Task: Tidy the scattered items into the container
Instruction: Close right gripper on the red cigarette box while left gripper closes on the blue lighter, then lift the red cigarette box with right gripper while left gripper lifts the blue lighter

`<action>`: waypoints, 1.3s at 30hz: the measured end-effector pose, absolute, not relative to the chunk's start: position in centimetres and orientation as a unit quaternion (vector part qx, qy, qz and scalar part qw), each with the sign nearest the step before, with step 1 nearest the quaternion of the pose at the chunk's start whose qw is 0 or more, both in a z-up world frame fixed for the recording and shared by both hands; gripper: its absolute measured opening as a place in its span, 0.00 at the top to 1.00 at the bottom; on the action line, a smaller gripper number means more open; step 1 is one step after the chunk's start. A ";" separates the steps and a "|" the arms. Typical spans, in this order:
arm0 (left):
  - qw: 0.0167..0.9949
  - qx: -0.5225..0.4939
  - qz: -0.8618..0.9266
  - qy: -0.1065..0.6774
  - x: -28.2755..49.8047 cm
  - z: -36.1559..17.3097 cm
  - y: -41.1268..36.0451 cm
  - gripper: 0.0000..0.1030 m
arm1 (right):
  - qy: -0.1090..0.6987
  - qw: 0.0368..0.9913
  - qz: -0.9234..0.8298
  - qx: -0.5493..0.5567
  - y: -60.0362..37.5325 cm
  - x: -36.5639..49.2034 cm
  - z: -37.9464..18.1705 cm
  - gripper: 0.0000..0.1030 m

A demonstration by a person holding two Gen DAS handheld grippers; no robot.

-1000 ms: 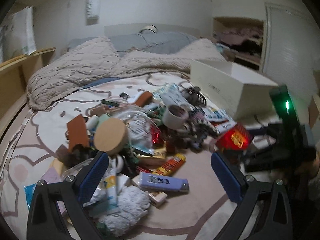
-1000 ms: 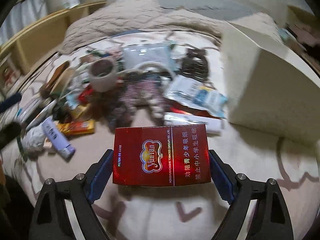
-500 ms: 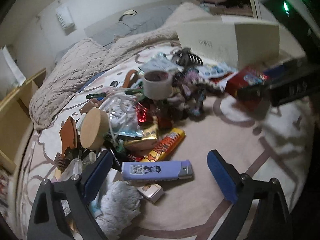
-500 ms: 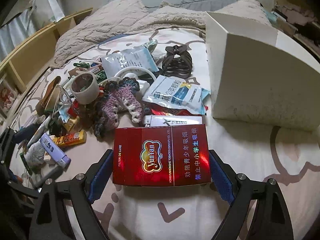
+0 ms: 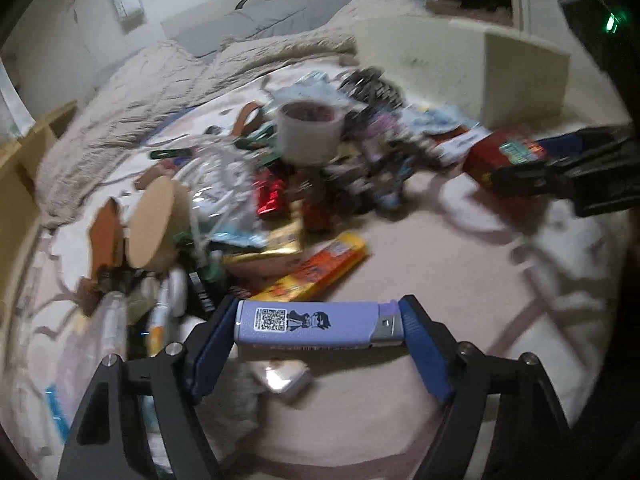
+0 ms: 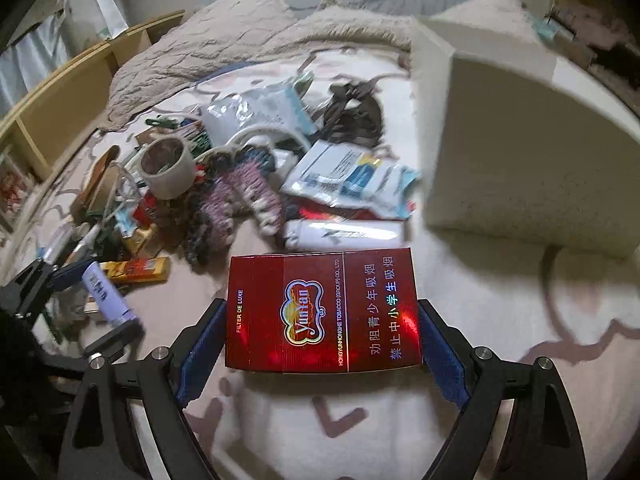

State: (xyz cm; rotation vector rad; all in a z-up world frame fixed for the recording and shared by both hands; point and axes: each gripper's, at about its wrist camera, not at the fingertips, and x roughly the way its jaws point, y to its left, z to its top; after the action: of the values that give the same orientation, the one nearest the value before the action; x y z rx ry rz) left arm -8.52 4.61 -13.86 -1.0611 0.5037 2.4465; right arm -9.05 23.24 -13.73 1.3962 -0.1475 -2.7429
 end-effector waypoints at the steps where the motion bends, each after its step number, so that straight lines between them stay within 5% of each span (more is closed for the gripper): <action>1: 0.230 -0.380 0.880 0.167 -8.3 -13.5 4.7 0.22 | -0.040 0.022 -0.893 0.447 23.4 -8.9 -13.5 0.13; 6: 0.301 -0.386 0.865 0.112 -7.2 -12.8 5.7 0.22 | -0.043 -0.001 -0.893 0.448 25.0 -9.0 -13.2 0.13; 18: 0.306 -0.421 0.844 0.126 -6.9 -14.9 7.9 0.22 | -0.033 0.022 -0.874 0.484 23.9 -9.5 -15.1 0.12; 22: 0.292 -0.422 0.848 0.130 -7.1 -15.1 7.7 0.03 | -0.037 0.025 -0.869 0.494 23.8 -9.7 -15.5 0.11; 28: 0.283 -0.430 0.848 0.125 -7.3 -15.4 7.4 0.01 | -0.034 0.022 -0.871 0.490 23.5 -9.5 -15.5 0.10; 30: 0.281 -0.436 0.846 0.122 -7.4 -15.4 7.4 0.01 | -0.033 0.022 -0.872 0.488 23.4 -9.5 -15.6 0.00; 39: 0.282 -0.438 0.846 0.116 -7.4 -15.4 7.4 0.00 | -0.003 0.002 -0.869 0.494 22.1 -9.0 -15.6 0.00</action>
State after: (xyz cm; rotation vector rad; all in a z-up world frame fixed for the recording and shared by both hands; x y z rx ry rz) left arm -7.43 7.37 -15.41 -1.1740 0.3109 2.2651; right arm -9.02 22.10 -15.56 1.5500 -0.0101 -2.7275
